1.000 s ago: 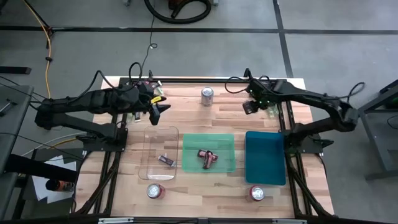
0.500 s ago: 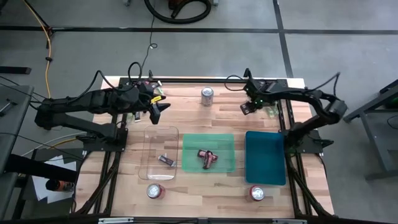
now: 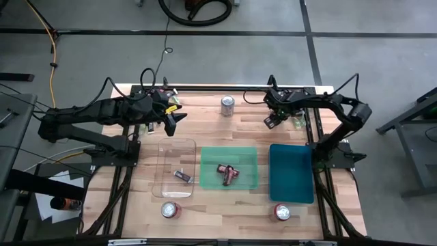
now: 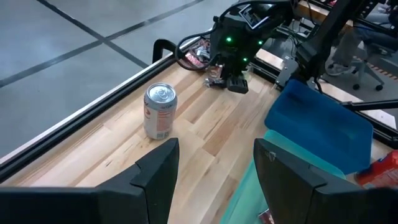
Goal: Organize candy in baskets
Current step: Put the brown white chocolate bar into the transparent bin
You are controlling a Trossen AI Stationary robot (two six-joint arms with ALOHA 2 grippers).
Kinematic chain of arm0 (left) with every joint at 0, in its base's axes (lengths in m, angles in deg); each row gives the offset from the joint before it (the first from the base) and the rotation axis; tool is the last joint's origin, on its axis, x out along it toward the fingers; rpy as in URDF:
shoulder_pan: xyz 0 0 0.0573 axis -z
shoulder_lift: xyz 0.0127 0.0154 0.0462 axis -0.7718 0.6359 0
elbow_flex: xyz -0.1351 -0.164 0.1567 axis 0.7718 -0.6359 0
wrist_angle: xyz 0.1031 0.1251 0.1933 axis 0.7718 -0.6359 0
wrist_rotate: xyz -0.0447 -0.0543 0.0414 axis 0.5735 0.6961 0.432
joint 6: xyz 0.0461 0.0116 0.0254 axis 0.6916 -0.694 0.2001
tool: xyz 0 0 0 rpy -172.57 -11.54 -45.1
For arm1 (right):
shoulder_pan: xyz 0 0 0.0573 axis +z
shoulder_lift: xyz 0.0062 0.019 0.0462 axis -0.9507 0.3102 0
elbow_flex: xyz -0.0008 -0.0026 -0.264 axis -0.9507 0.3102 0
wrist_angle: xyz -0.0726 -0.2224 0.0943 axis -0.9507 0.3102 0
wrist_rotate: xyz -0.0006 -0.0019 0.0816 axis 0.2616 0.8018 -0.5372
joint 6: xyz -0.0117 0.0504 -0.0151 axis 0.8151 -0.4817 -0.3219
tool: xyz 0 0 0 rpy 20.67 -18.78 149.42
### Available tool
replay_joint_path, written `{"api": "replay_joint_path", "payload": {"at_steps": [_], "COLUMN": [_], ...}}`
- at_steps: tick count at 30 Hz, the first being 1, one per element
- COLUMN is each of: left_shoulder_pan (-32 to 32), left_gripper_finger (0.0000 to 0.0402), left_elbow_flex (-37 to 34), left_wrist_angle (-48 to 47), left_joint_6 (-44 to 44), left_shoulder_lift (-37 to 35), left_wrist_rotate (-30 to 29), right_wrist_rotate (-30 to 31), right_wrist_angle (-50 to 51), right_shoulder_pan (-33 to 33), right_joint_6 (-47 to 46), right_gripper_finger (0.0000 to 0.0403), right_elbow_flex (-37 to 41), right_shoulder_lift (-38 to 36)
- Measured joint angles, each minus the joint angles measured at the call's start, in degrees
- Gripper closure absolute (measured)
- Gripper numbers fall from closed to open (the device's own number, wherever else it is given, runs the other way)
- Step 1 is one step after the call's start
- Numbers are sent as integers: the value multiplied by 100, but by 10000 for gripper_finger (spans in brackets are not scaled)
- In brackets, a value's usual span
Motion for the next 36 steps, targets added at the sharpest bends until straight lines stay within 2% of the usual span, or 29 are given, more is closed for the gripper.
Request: {"api": "replay_joint_path", "payload": {"at_steps": [2, 5, 7, 10, 14, 17, 21, 24, 27, 32, 36], "left_shoulder_pan": [0, 0, 0, 0, -2, -2, -2, -5, -15, -20, -17], "left_gripper_finger": [206, 206, 206, 206, 206, 206, 206, 206, 206, 206, 206], "left_elbow_flex": [1, 0, 0, 1, 1, 0, -5, -61, -216, -370, -396], "left_wrist_angle": [0, 0, 0, 4, 63, 145, 211, 527, 975, 2155, 3217], "left_joint_6": [2, 111, 222, 367, 536, 682, 963, 1237, 1428, 1494, 1248], "left_shoulder_lift": [0, 0, 0, 0, 0, 3, 66, 175, 355, 856, 1315], "left_wrist_rotate": [-2, -2, -7, -97, -157, -157, -170, -122, 176, 1302, 2170], "right_wrist_rotate": [-44, -32, -34, -94, -374, -558, -726, -748, -748, -881, -952], "right_wrist_angle": [88, 582, 666, 942, 787, 312, -996, -2174, -3378, -5330, -5621], "right_shoulder_pan": [3, 43, 130, 365, 856, 1294, 1950, 2509, 3081, 3771, 4030], "right_joint_6": [15, 95, 149, -32, -545, -1143, -1678, -1557, -1082, -416, -121], "right_gripper_finger": [266, 361, 386, 387, 396, 399, 400, 401, 402, 402, 402], "right_elbow_flex": [11, 43, 40, 37, 37, 37, 27, 20, 15, -9, -436], "right_shoulder_lift": [-93, -343, -621, -1223, -2279, -3011, -3566, -3582, -3322, -2670, -2233]}}
